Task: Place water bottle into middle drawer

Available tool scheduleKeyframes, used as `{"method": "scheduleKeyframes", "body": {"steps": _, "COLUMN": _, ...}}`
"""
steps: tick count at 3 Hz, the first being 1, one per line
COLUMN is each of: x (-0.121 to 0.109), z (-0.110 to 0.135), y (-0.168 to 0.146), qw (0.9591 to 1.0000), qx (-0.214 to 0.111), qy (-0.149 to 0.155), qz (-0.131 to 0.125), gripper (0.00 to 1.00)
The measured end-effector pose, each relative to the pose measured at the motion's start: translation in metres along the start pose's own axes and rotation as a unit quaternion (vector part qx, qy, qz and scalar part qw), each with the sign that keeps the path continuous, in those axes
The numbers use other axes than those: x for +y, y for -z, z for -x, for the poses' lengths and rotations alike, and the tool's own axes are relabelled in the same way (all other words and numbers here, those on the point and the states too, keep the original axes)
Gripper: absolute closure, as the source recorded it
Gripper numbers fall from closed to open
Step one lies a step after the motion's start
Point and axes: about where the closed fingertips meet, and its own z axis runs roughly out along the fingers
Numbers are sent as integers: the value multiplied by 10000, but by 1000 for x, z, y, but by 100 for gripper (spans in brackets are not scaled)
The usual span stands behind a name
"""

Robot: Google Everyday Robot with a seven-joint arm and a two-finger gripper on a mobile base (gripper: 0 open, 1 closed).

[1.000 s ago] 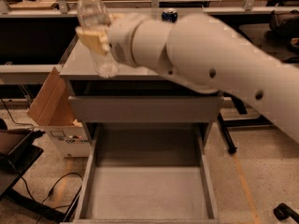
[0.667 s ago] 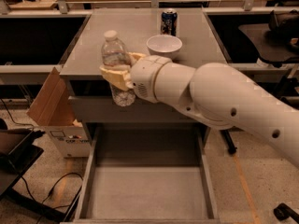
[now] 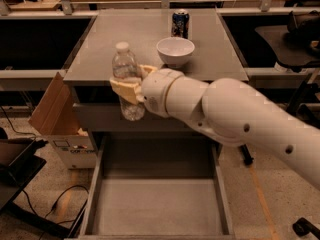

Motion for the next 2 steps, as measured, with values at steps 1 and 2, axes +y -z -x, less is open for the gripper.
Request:
{"method": "scheduleKeyframes", "body": {"steps": 1, "x": -3, "z": -68, "y": 5, "qw": 9995, "qx": 268, "qy": -184, "qz": 18, "gripper": 100}}
{"method": "scheduleKeyframes", "body": {"steps": 2, "x": 1, "z": -122, "y": 14, "qw": 9988, "qx": 285, "qy": -60, "qz": 383, "gripper": 100}}
